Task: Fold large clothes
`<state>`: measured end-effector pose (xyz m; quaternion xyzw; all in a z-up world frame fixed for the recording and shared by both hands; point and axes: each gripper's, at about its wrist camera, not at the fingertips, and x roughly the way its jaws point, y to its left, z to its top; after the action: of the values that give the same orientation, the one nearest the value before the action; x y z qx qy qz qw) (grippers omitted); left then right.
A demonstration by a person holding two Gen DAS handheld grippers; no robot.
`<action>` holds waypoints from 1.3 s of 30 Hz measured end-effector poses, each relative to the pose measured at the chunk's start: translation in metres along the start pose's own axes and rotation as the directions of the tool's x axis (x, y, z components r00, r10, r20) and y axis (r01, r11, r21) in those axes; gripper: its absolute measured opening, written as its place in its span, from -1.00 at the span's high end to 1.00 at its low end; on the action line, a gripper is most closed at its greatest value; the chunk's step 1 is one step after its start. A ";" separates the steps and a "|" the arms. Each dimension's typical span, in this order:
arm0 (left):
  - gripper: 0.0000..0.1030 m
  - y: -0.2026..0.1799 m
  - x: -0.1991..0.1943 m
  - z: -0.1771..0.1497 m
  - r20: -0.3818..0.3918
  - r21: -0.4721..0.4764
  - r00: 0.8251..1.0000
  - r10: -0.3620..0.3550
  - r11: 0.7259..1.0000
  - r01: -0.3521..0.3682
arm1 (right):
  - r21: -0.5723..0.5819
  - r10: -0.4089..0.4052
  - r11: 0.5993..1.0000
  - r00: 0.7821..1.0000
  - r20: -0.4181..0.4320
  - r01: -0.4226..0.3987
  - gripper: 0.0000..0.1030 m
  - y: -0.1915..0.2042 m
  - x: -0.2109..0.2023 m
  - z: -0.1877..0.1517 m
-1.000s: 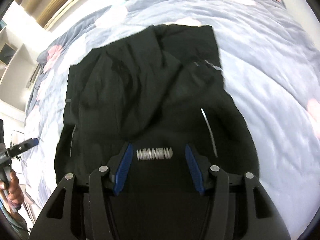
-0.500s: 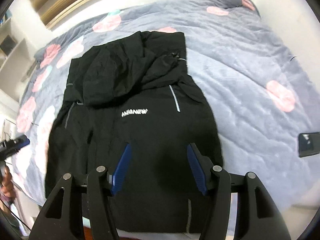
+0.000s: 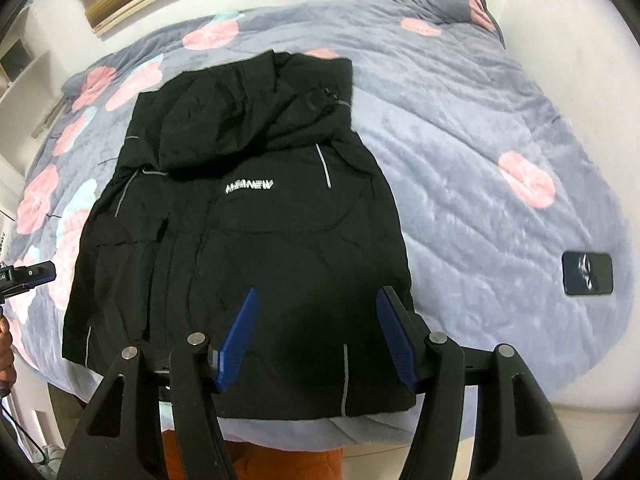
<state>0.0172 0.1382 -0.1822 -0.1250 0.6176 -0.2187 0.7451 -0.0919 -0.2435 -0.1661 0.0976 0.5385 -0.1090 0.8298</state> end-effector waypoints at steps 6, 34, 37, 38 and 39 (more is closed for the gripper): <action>0.00 0.021 0.013 -0.014 -0.035 -0.062 0.998 0.052 0.997 -0.054 | 0.046 0.002 0.999 0.999 -0.046 0.000 -0.25 -0.018 0.023 -0.018; -0.31 0.149 0.046 -0.062 -0.068 -0.430 0.995 0.068 0.898 -0.091 | 0.294 0.214 0.949 0.921 -0.325 -0.117 -0.61 -0.115 0.134 -0.051; -0.30 0.144 0.046 -0.062 -0.065 -0.389 0.996 0.057 0.918 -0.078 | 0.274 0.217 0.953 0.918 -0.333 -0.126 -0.61 -0.113 0.134 -0.051; -0.18 0.142 0.045 -0.064 -0.057 -0.383 0.997 0.042 0.922 -0.061 | 0.272 0.219 0.954 0.916 -0.335 -0.128 -0.61 -0.111 0.135 -0.051; -0.03 0.139 0.045 -0.065 -0.050 -0.377 0.998 0.028 0.925 -0.045 | 0.268 0.226 0.954 0.914 -0.337 -0.137 -0.60 -0.110 0.134 -0.052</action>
<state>-0.0163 0.2437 -0.2977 -0.2499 0.6665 -0.0847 0.6972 -0.1152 -0.3444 -0.3147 0.2652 0.6543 -0.0749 0.7043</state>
